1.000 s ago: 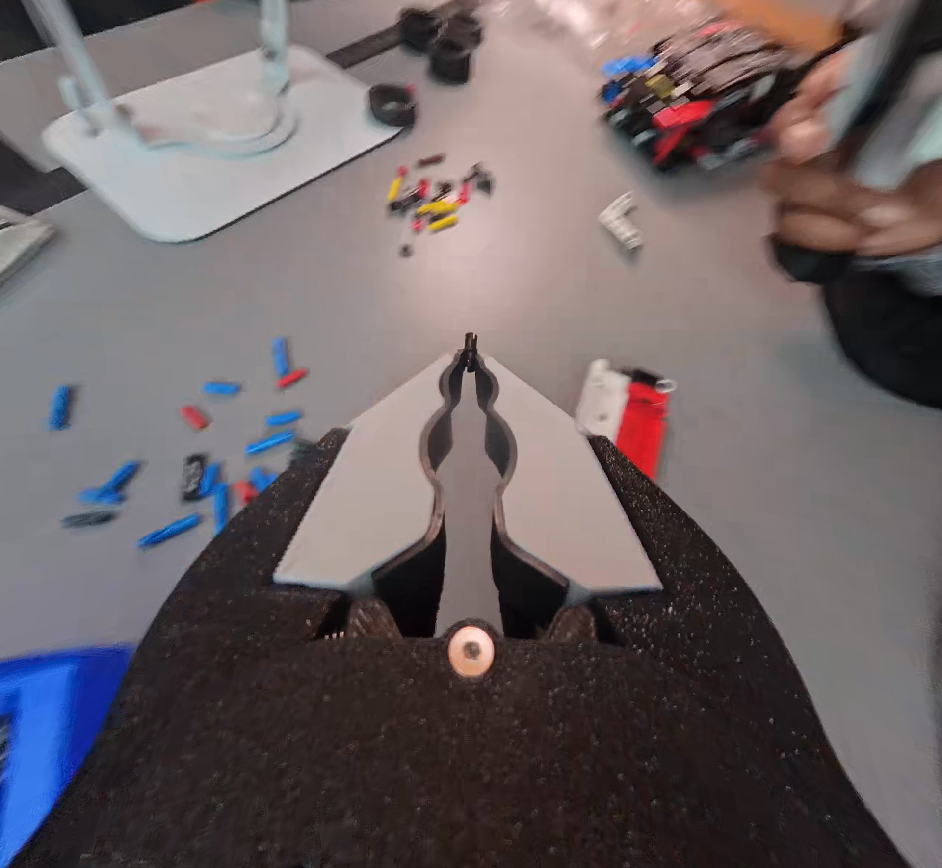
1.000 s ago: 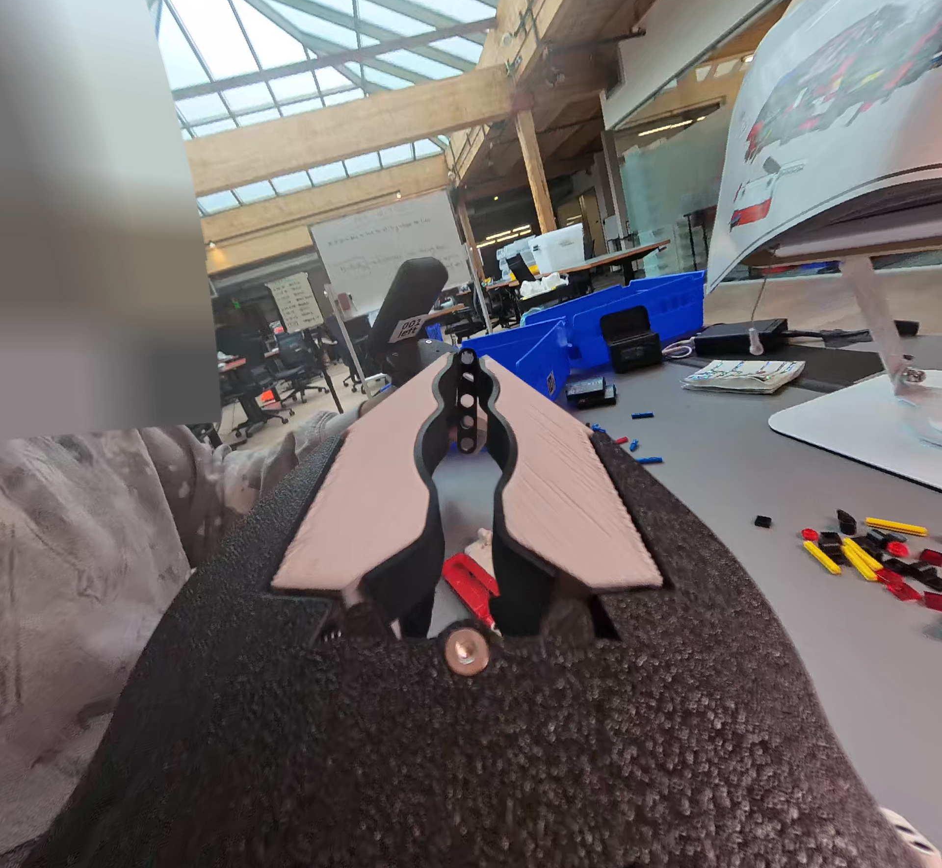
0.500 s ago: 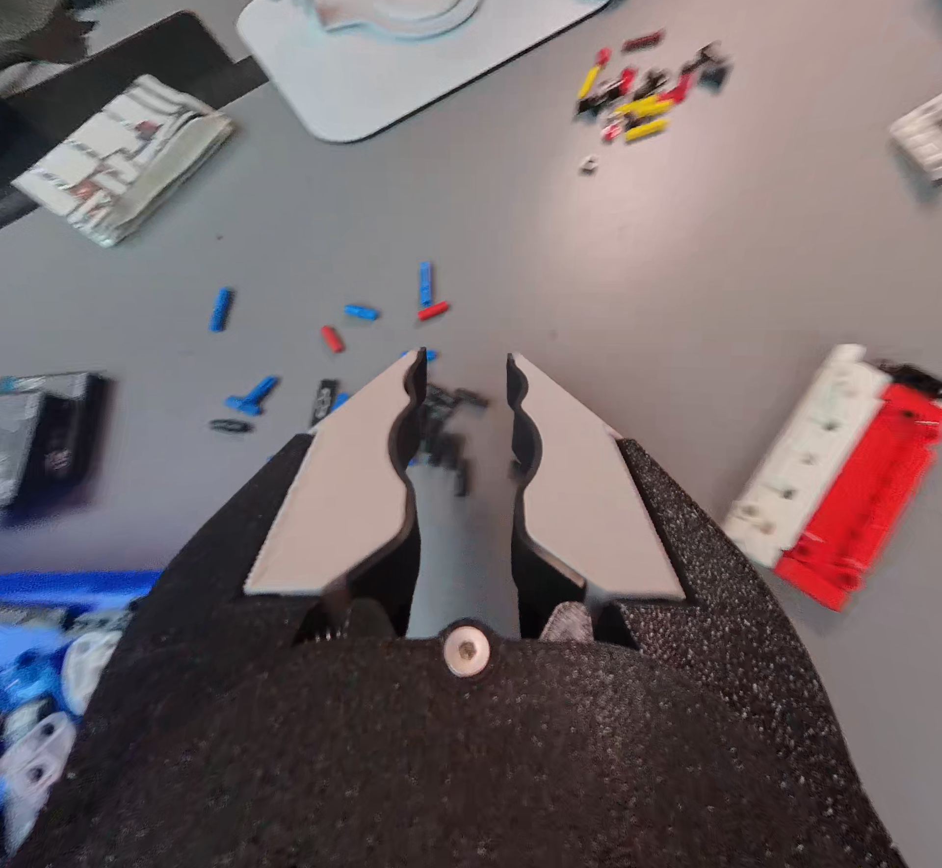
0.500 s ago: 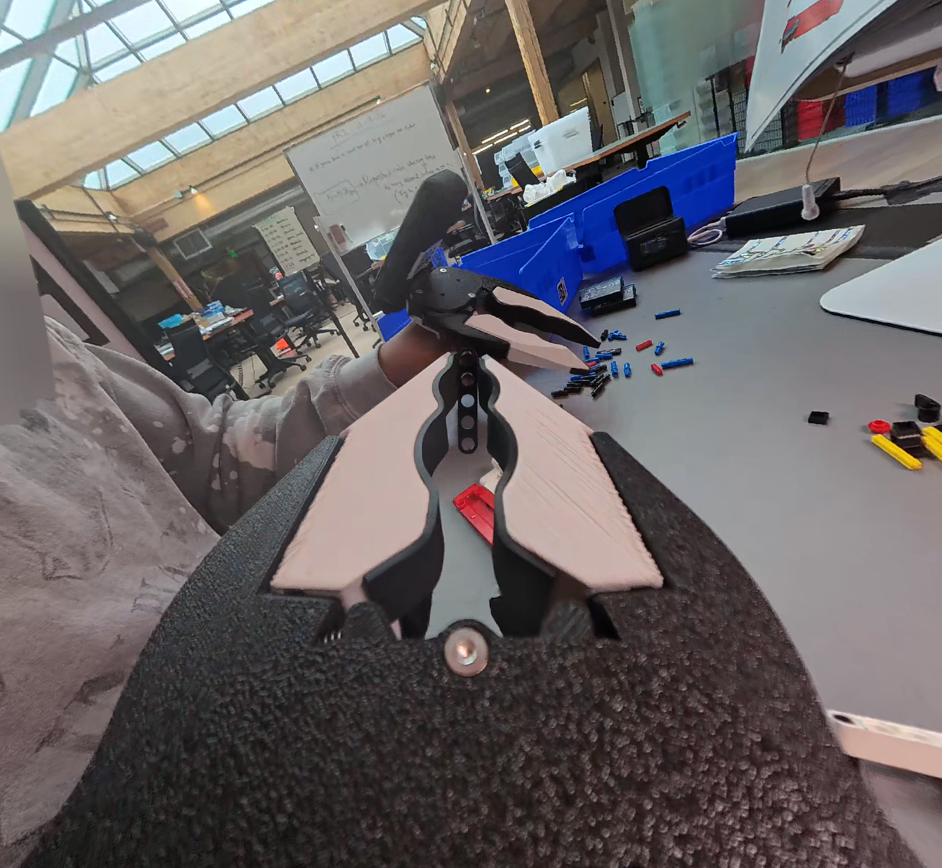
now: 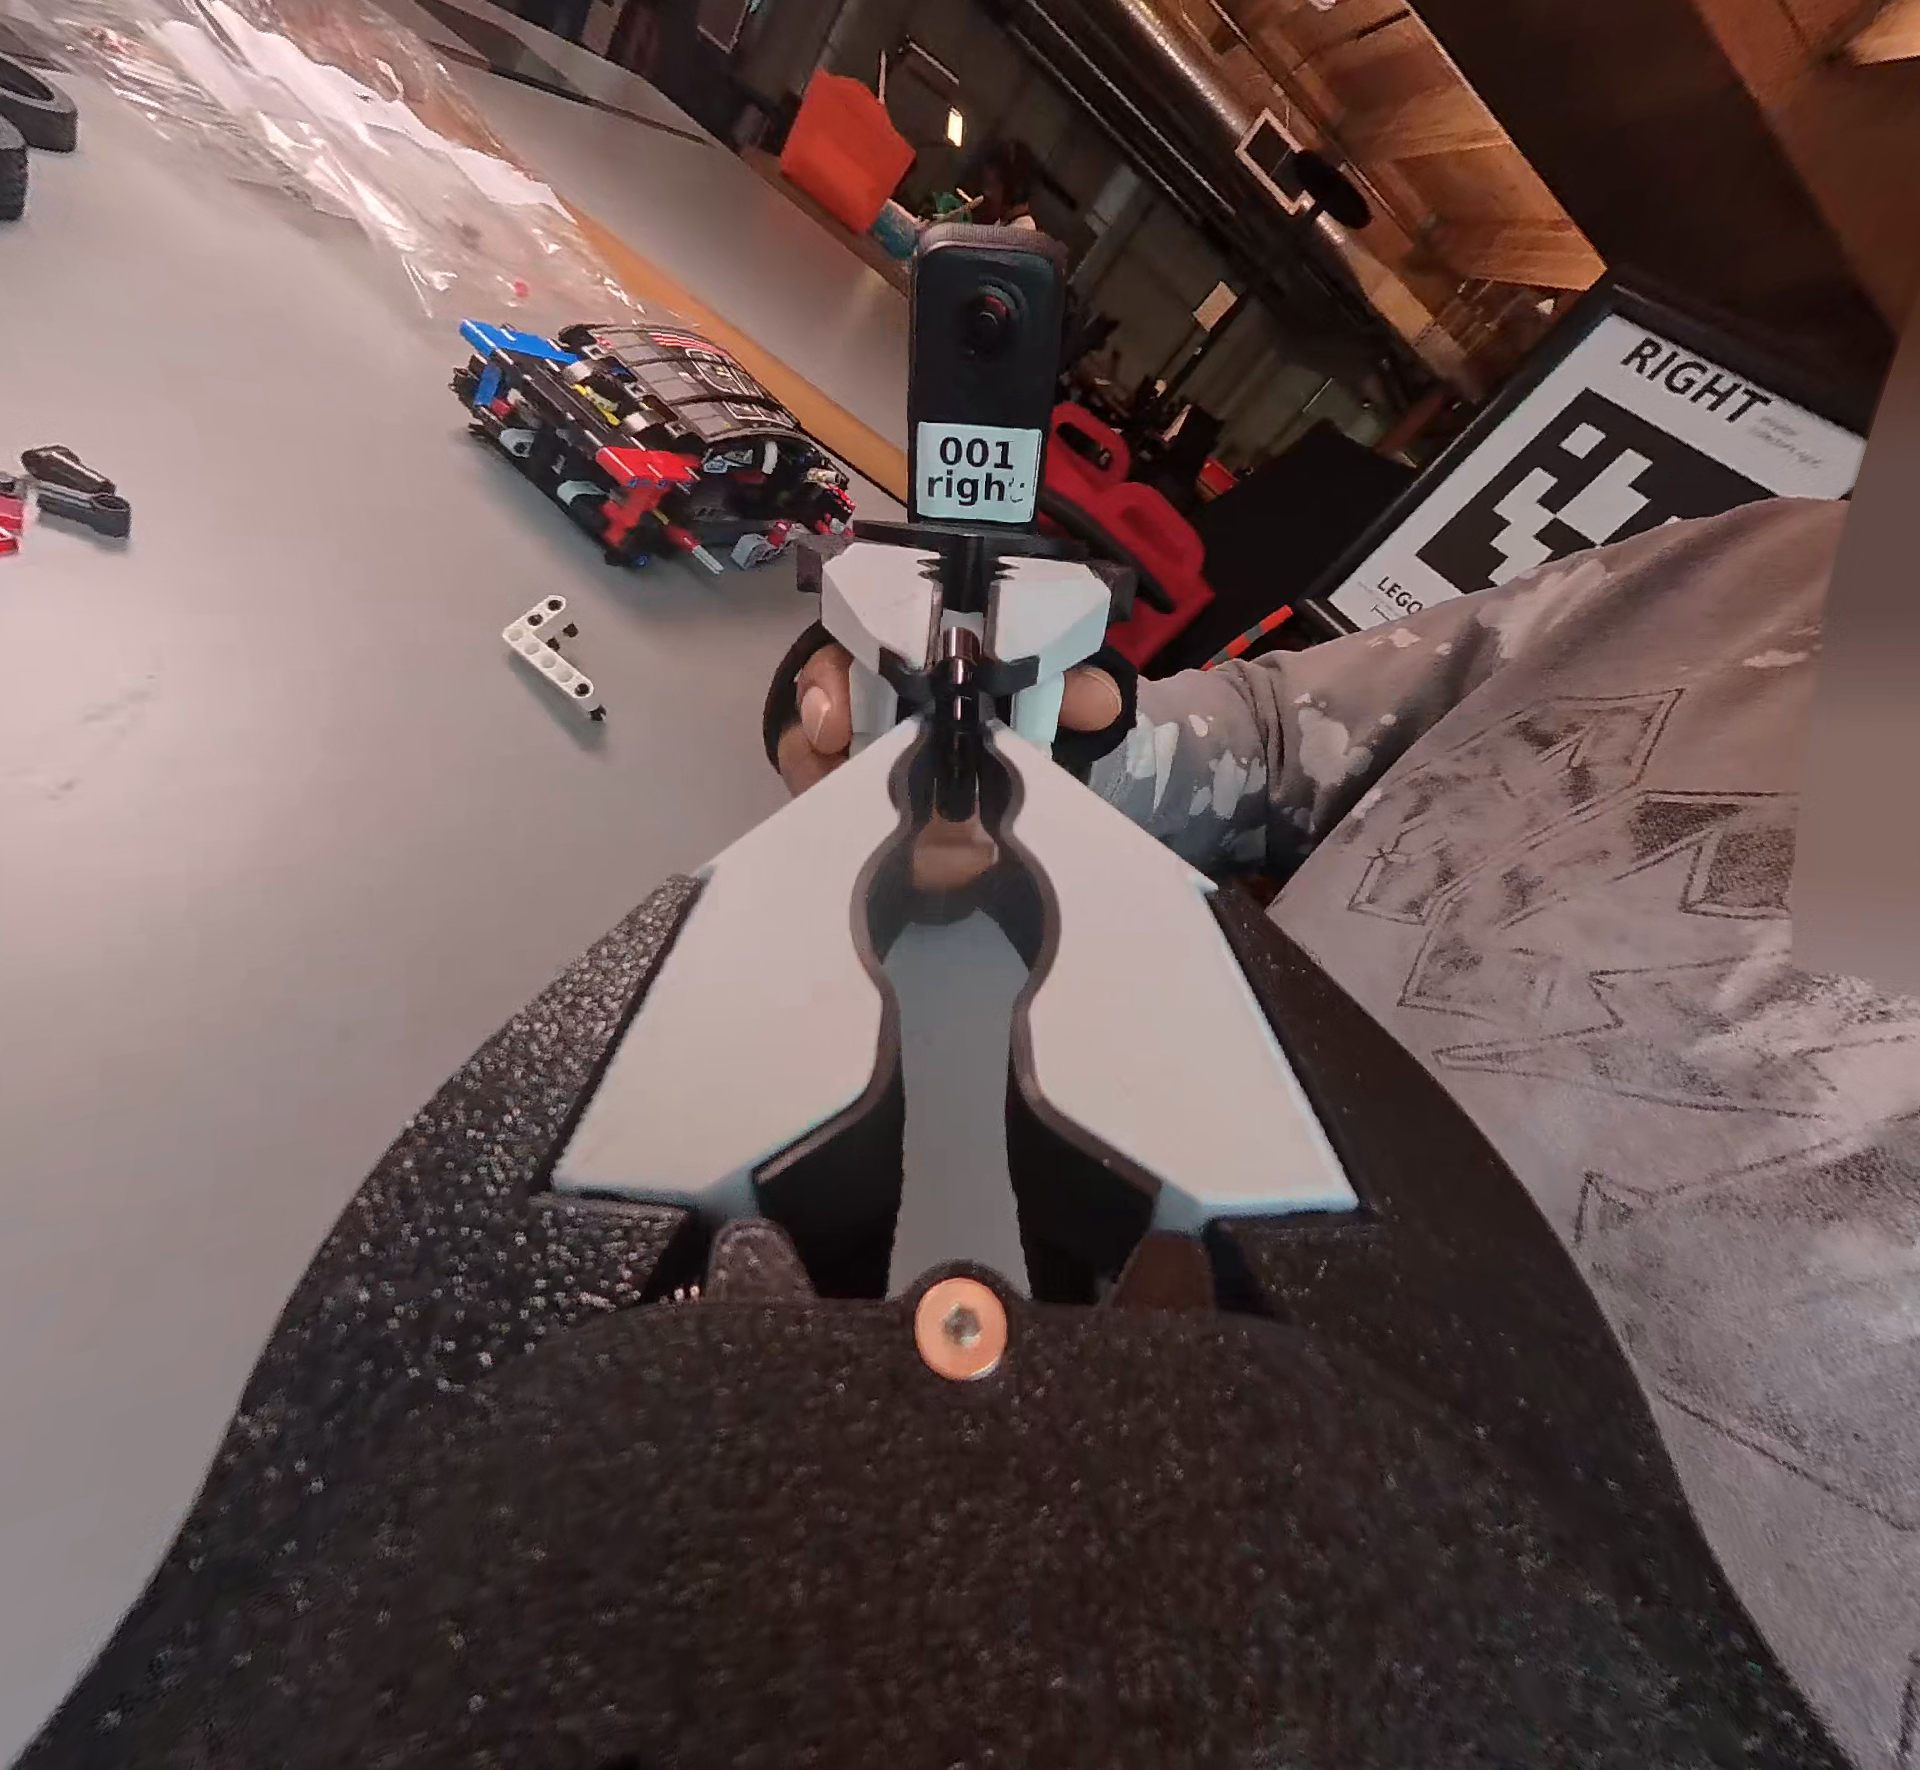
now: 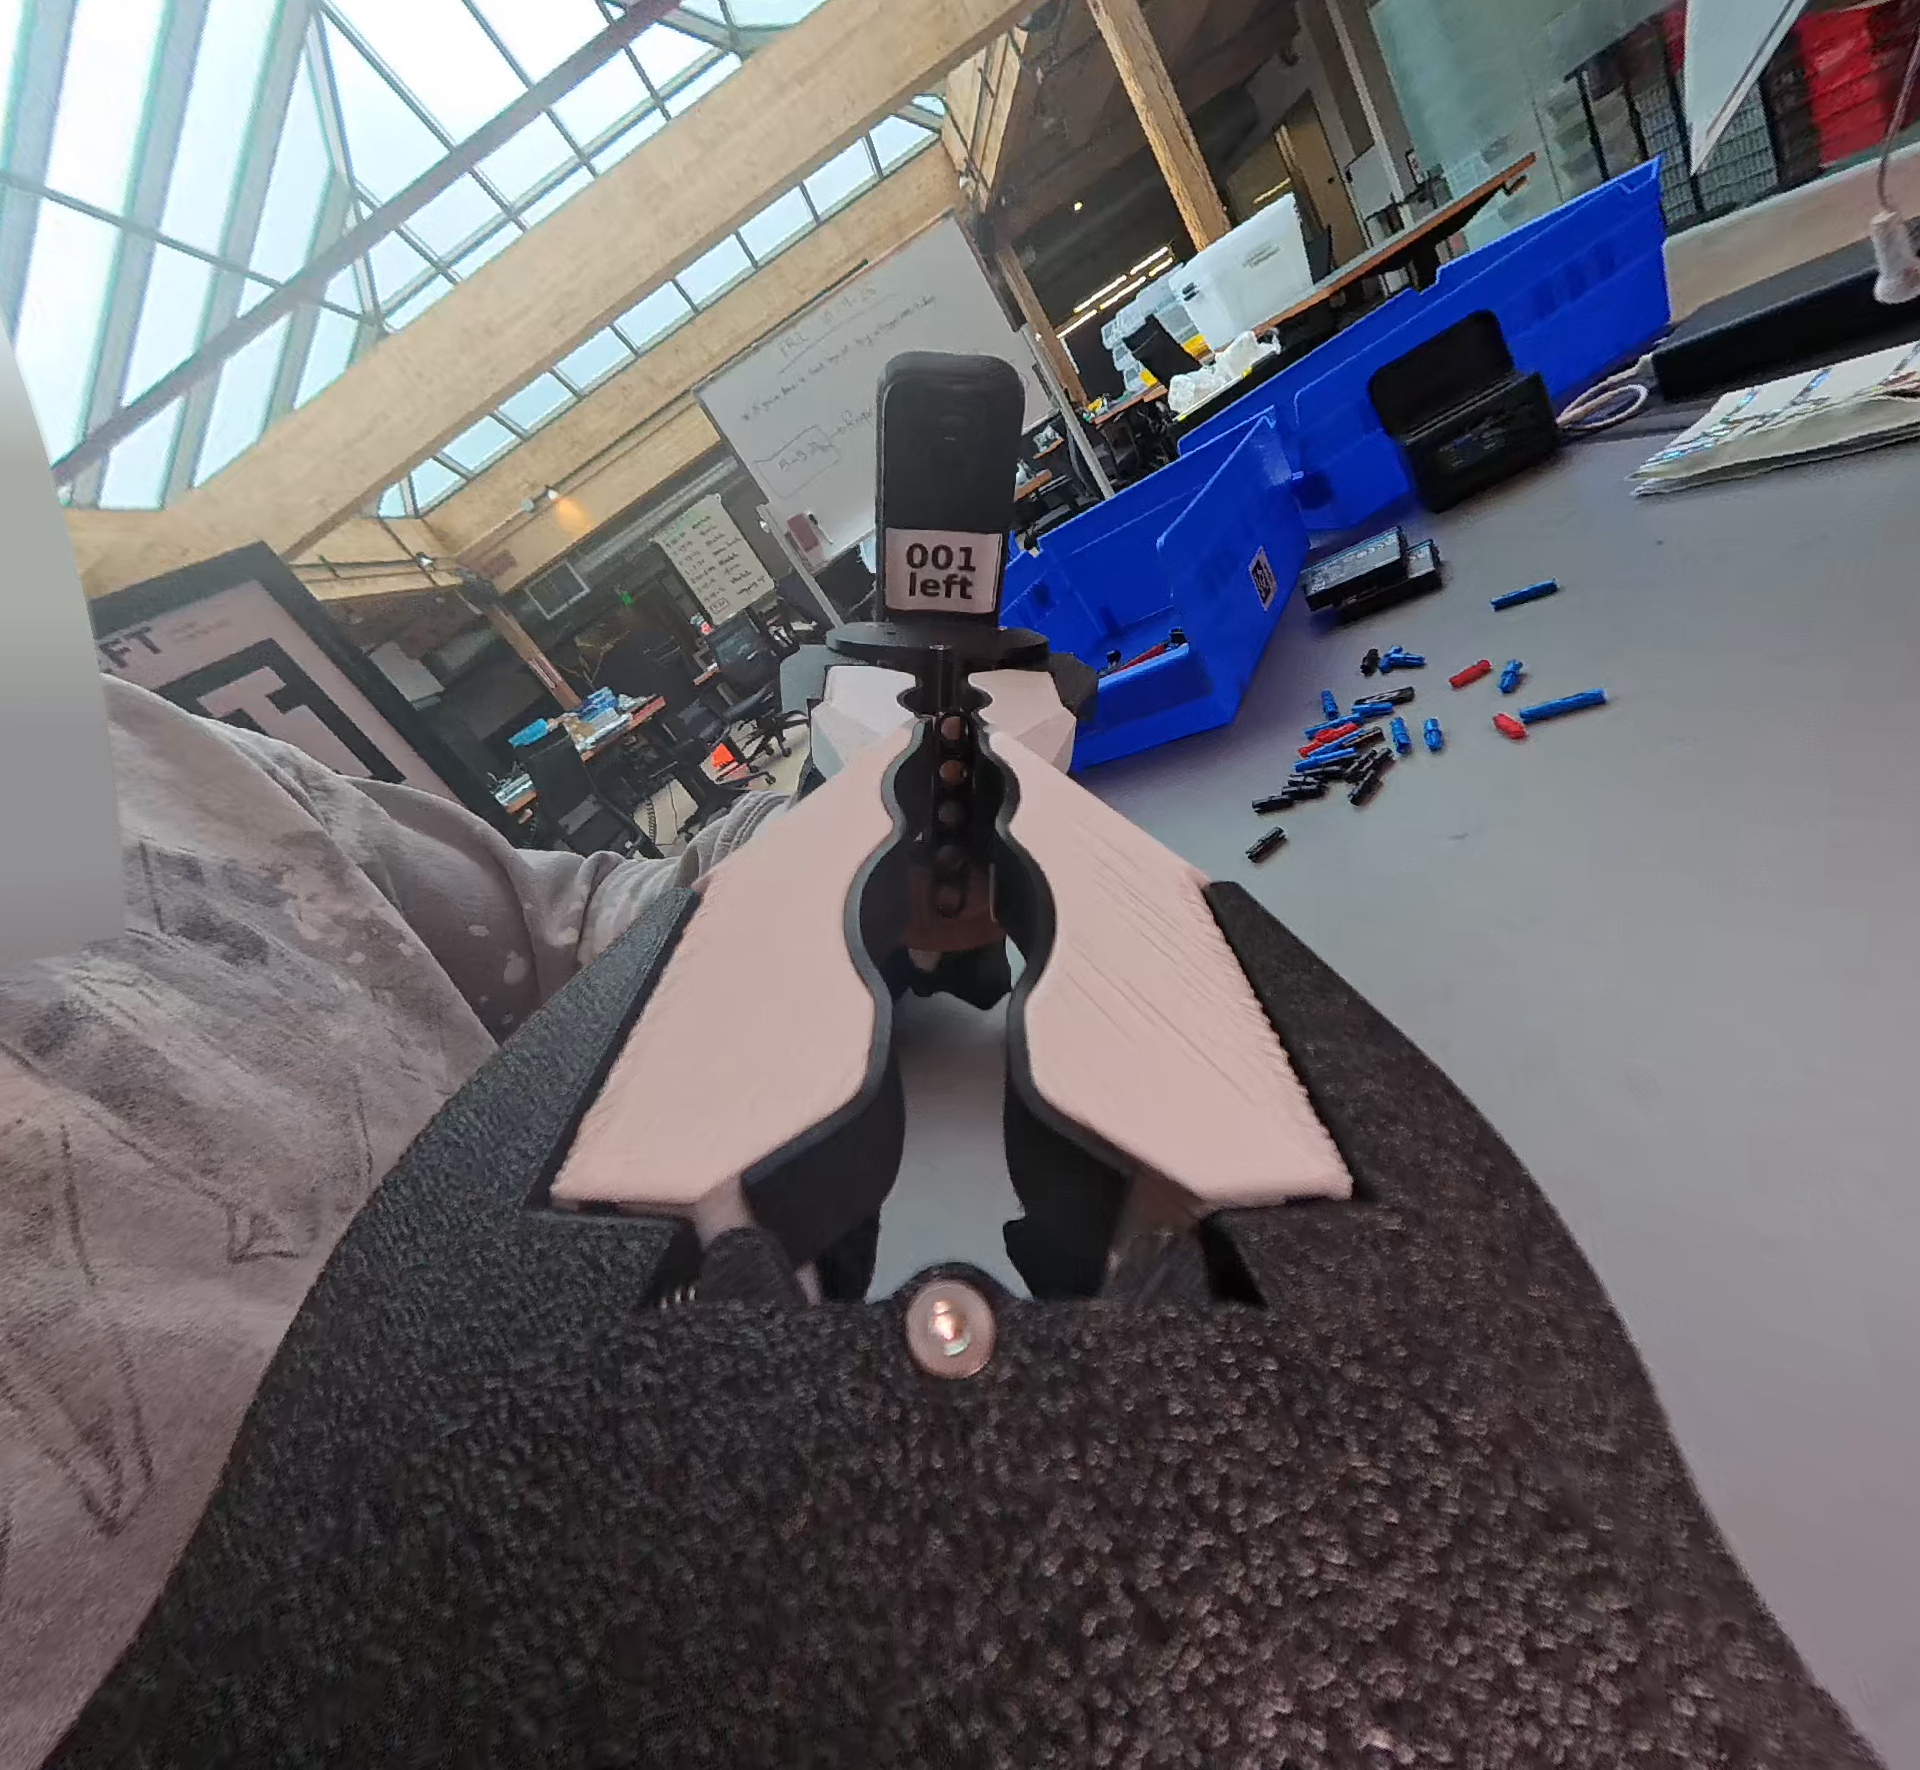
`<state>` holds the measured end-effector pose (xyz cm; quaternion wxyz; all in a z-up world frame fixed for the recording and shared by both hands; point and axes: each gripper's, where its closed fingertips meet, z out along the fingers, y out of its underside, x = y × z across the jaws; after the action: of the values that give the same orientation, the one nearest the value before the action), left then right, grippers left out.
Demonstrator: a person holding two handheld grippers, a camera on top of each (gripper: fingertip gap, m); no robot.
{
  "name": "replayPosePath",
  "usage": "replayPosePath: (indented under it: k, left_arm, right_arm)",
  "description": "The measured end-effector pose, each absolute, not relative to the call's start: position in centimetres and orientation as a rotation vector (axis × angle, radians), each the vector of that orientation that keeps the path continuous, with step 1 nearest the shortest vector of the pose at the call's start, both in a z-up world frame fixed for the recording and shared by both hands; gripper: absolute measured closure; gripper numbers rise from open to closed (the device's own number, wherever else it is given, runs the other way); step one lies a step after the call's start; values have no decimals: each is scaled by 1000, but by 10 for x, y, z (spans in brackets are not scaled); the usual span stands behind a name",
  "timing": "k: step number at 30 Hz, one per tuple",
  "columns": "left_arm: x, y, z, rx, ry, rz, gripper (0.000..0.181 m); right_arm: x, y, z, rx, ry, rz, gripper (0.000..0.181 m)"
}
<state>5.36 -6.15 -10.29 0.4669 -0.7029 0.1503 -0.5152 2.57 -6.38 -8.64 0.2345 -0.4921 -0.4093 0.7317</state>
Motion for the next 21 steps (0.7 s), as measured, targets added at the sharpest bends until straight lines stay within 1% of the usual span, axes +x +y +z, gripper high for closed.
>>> replayPosePath:
  k: [2, 5, 9, 12, 14, 16, 19, 20, 21]
  left_arm:
    - [42, -61, -108, -1784, 407, -1142, 176]
    - [-8, -49, -111, -1894, 411, -671, 176]
    - [-133, -53, -91, -1969, 225, 108, 175]
    - [-220, -85, -85, -2060, 5, 475, 175]
    - [-264, -111, -100, -2158, -162, 592, 175]
    - [-290, -132, -122, -2254, -300, 602, 175]
    - [-302, -146, -146, -2348, -381, 590, 158]
    - [-300, -144, -148, -2350, -372, 586, 151]
    - [-297, -140, -145, -2331, -346, 582, 147]
  right_arm:
    - [25, -59, -90, -1376, -1149, 1938, 174]
    - [28, -48, -94, -1374, -1219, 1772, 168]
    - [32, -37, -119, -1405, -1437, 1457, 163]
    - [37, -47, -152, -1435, -1675, 1295, 155]
    - [41, -60, -171, -1426, -1822, 1237, 149]
    - [43, -67, -187, -1409, -1922, 1145, 145]
    - [40, -69, -198, -1393, -1982, 1042, 139]
    - [39, -68, -201, -1396, -1991, 1017, 138]
    - [38, -68, -203, -1399, -2001, 993, 137]
